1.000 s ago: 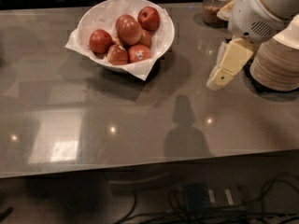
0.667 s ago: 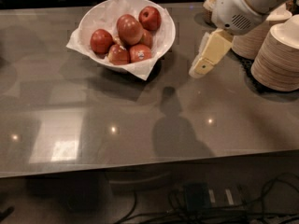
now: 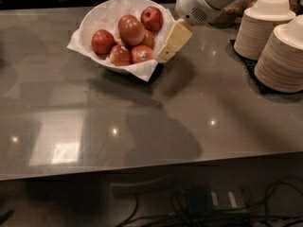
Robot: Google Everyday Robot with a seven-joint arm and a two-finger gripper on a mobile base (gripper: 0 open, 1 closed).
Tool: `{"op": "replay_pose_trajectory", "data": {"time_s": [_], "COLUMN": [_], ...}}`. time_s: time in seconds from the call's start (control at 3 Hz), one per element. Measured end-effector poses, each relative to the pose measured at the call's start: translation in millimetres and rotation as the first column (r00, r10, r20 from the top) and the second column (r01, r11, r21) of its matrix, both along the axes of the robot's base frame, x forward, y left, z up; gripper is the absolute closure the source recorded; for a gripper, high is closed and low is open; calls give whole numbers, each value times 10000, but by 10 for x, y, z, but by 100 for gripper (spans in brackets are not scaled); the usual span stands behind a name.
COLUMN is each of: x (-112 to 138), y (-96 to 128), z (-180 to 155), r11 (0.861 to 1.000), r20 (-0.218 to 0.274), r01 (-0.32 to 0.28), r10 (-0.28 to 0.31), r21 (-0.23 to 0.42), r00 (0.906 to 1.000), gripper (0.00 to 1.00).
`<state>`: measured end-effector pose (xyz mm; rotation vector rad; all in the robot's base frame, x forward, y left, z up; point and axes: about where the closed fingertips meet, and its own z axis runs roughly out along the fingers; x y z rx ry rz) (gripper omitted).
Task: Pick apple from white bowl
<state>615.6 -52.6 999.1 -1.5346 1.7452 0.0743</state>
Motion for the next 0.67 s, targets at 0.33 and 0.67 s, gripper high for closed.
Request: {"op": "replay_pose_trajectory", "data": {"time_s": [0.33, 0.67], "x": [294, 332], "y": [363, 374], "z": [-22, -58], "r11": [9985, 9980], "r20": [446, 537], "r01": [-354, -377], "r10": [335, 350], "r21": [418, 506], "r00": [9984, 9979], "gripper": [0, 0]}}
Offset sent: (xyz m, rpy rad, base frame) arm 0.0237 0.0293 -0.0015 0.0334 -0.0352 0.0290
